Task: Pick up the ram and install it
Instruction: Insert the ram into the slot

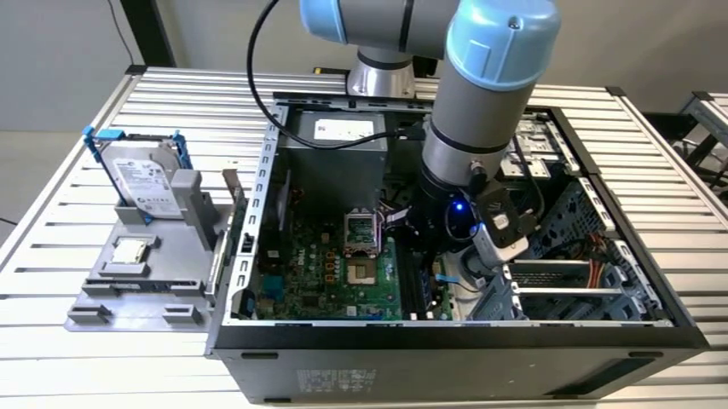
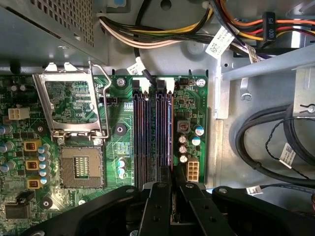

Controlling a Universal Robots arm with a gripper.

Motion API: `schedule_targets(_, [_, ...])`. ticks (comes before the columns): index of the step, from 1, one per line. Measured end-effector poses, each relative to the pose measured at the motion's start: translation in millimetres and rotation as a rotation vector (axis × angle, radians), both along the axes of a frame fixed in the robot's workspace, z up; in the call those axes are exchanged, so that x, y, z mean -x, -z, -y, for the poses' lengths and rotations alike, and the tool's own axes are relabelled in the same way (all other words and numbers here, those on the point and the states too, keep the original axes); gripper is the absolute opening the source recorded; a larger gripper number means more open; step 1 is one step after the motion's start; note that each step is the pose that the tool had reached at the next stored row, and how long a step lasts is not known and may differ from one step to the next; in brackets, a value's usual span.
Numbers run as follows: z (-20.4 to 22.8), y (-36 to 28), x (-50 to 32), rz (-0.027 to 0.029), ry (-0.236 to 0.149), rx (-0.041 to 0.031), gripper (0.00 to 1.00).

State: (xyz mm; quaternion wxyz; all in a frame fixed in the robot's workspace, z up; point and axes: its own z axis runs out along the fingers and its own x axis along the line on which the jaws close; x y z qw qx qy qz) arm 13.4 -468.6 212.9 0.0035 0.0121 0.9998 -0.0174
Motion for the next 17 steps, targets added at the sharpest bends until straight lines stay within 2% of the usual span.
schedule_targets(1, [0.0,0.3,0.0,0.0002,0.000,-0.0004,0.00])
schedule_targets(2, [0.0,0.4,0.0,0.0002,0.000,-0.0006,1.00])
schedule_targets(4, [0.0,0.1,-0.3,-0.0006,0.000,-0.0002,1.00])
schedule_targets(5, [-0.4,-3.3,-0.2,-0.0005,0.003,-0.0007,1.00])
schedule_targets(14, [-0.4,-43.4,-0.3,-0.0006,0.004,-0.0001,1.00])
schedule_targets(17, [1.4,-44.5,-0.3,-0.0005,0.004,-0.0024,1.00])
